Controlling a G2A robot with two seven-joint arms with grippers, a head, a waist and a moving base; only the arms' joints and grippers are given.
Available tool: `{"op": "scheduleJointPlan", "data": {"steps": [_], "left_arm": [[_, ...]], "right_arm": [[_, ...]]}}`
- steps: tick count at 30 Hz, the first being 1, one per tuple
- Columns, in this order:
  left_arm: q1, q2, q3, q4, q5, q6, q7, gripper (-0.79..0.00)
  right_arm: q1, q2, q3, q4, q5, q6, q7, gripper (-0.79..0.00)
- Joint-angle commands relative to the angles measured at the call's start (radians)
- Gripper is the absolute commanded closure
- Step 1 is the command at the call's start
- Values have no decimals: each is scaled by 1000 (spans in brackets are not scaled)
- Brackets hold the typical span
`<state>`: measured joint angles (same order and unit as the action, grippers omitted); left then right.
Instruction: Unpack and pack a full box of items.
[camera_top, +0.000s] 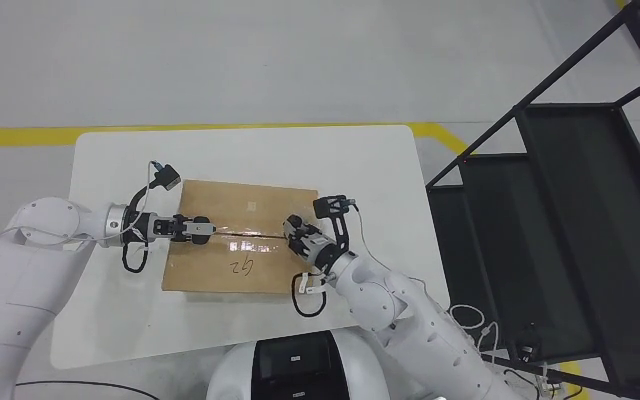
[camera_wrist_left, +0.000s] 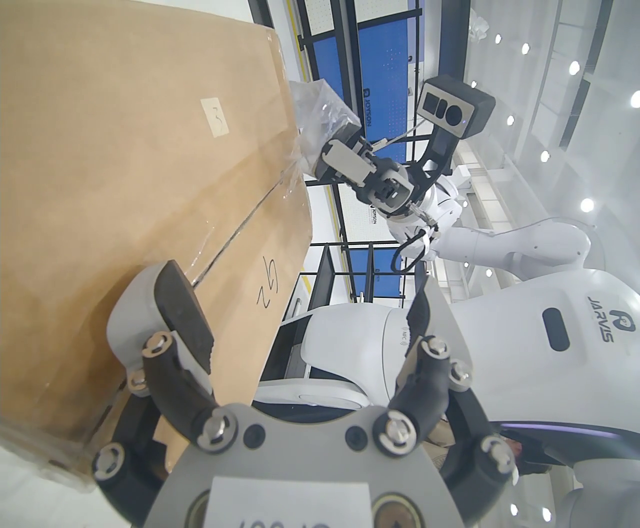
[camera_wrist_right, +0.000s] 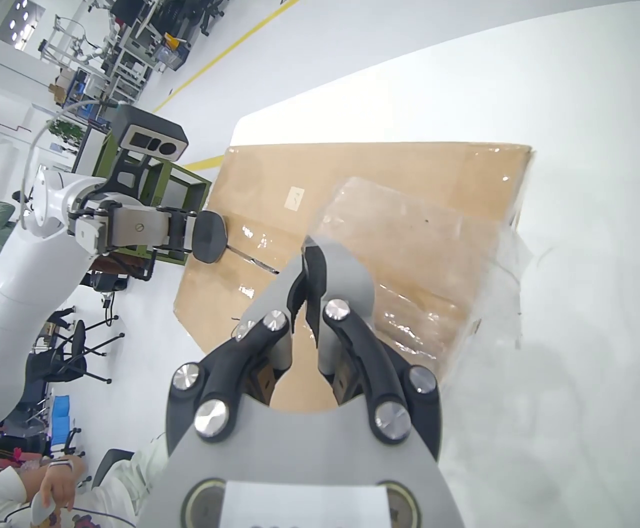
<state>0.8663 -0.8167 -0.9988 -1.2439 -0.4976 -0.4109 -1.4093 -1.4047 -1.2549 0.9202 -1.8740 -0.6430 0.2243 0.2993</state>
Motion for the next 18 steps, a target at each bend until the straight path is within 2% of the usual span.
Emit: {"op": "scheduleJointPlan", "data": {"steps": [1, 12, 13, 14, 15, 18], "left_arm": [[0, 0, 0, 0, 0, 0, 0, -785], [0, 0, 0, 0, 0, 0, 0, -785], [0, 0, 0, 0, 0, 0, 0, -785], [0, 0, 0, 0, 0, 0, 0, -785], [0, 0, 0, 0, 0, 0, 0, -785], [17, 5, -45, -4, -31, -8, 86, -785]], "right_arm": [[16, -5, -21, 15, -4, 6, 16, 0], [58, -26, -78, 64, -31, 36, 52, 0], [60, -28, -80, 66, -30, 36, 56, -71], [62, -29, -81, 68, -30, 37, 58, -314], [63, -30, -82, 69, -33, 38, 61, -785], [64, -32, -83, 60, -31, 34, 65, -785]]}}
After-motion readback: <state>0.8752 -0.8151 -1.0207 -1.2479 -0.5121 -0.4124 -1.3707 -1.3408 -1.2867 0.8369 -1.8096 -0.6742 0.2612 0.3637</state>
